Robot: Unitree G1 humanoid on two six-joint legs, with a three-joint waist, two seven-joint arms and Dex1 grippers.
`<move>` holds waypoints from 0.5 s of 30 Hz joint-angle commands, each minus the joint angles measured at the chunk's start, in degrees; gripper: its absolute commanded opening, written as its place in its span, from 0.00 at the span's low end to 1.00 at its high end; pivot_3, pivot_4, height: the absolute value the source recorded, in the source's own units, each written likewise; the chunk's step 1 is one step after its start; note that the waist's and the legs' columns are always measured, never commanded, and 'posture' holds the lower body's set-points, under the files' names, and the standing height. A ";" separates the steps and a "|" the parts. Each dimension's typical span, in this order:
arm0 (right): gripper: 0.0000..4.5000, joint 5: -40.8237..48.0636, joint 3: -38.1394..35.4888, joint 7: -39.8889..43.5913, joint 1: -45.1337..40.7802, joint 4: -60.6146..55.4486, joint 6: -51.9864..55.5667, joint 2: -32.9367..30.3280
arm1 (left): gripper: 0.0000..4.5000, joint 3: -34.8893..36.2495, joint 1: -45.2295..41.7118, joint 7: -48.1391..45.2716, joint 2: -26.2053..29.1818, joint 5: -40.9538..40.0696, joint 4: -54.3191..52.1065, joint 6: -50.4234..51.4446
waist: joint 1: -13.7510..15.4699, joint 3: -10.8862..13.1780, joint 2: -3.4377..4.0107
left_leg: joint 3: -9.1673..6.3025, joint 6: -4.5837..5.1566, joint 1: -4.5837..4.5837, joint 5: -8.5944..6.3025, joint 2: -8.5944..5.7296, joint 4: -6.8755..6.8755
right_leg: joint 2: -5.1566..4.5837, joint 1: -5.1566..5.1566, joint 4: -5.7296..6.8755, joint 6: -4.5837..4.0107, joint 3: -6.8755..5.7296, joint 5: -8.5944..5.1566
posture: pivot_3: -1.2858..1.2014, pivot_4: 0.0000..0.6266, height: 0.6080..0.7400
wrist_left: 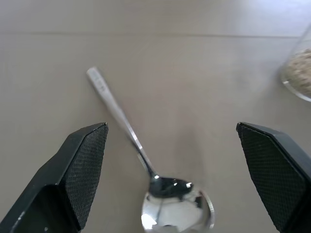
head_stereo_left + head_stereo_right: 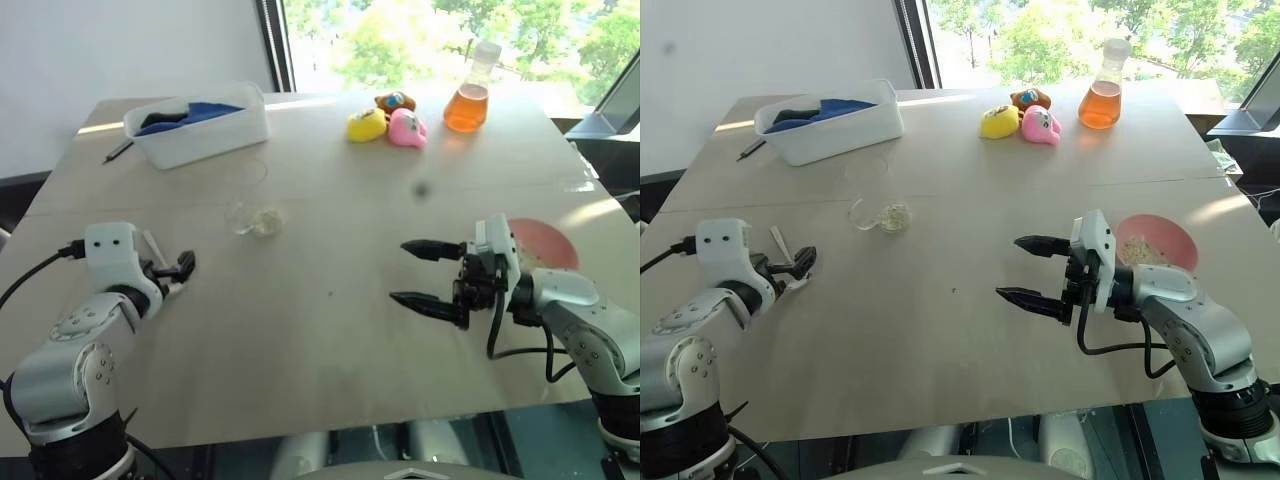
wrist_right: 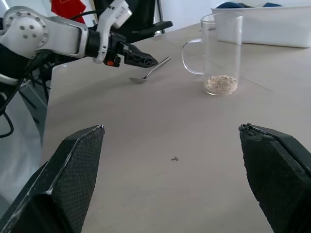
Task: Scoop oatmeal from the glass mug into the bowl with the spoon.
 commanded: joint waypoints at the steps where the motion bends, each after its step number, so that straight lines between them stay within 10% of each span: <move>1: 1.00 1.18 -0.09 -0.40 -1.17 -2.63 0.39 -0.25 | 0.99 -1.34 -2.47 0.36 0.93 2.44 6.26 -1.03 | 0.02 0.01 -0.03 | 0.00 -0.01 0.00 0.01 -0.01 0.00 | 0.00 0.00 0.01 0.00 0.00 0.00 | 0.52 0.24 1.00; 15: 1.00 1.29 -0.51 -3.35 -0.17 -3.85 0.51 0.06 | 0.99 -7.26 -8.41 -2.50 2.75 6.17 17.95 -3.07 | 0.57 0.01 -0.06 | -0.10 -0.09 0.00 0.05 -0.03 0.00 | -0.09 -0.01 0.08 0.00 -0.04 0.00 | 0.52 0.24 1.00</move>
